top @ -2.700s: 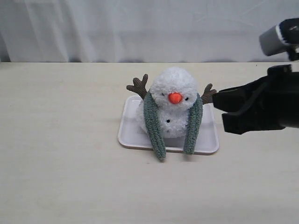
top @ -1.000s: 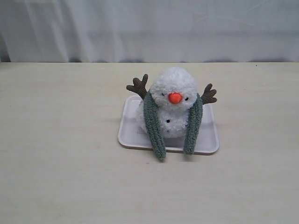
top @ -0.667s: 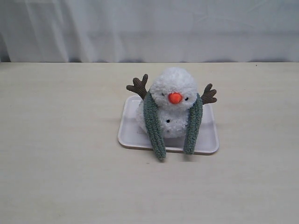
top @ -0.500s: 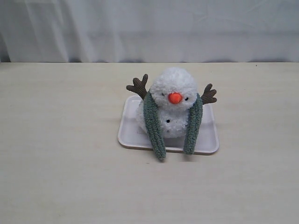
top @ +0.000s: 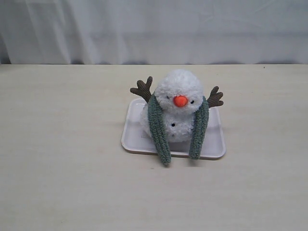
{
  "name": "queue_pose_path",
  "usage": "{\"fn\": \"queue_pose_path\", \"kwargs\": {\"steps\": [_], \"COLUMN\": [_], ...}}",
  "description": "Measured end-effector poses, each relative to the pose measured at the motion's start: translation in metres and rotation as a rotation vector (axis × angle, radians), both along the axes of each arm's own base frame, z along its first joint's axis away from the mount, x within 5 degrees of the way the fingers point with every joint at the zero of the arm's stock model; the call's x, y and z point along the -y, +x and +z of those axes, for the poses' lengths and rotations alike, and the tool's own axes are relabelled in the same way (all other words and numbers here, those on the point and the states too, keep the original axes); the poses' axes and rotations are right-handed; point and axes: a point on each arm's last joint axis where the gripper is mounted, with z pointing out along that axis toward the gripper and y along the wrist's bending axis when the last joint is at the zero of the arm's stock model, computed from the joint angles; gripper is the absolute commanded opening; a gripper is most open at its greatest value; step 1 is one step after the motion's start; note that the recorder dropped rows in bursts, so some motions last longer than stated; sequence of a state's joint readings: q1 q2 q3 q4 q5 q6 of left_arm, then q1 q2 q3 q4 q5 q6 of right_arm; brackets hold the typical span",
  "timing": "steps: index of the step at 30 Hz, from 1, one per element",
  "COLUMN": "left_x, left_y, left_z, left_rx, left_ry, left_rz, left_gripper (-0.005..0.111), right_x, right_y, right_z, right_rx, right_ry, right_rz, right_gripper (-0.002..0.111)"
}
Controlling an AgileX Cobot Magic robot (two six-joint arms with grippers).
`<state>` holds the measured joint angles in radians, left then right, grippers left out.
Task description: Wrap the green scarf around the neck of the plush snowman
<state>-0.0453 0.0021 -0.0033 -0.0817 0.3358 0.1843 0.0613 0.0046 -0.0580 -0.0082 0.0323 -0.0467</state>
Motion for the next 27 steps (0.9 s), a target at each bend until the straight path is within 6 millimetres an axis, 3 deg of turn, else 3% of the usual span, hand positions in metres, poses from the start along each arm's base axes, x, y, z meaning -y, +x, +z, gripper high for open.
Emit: {"fn": "queue_pose_path", "kwargs": {"steps": [5,27], "left_x": [0.000,0.000], "left_y": [0.000,0.000], "left_z": [0.000,0.000], "left_rx": [0.000,0.000], "left_ry": [0.000,0.000], "left_rz": [0.000,0.000], "left_gripper": [0.000,0.000], "right_x": [0.000,0.001], "right_y": [0.003,0.002], "right_z": [-0.017,-0.038], "right_rx": [-0.053,-0.266], "right_ry": [0.002,-0.028], "right_rz": [0.000,-0.008], "right_gripper": [0.004,0.004]}}
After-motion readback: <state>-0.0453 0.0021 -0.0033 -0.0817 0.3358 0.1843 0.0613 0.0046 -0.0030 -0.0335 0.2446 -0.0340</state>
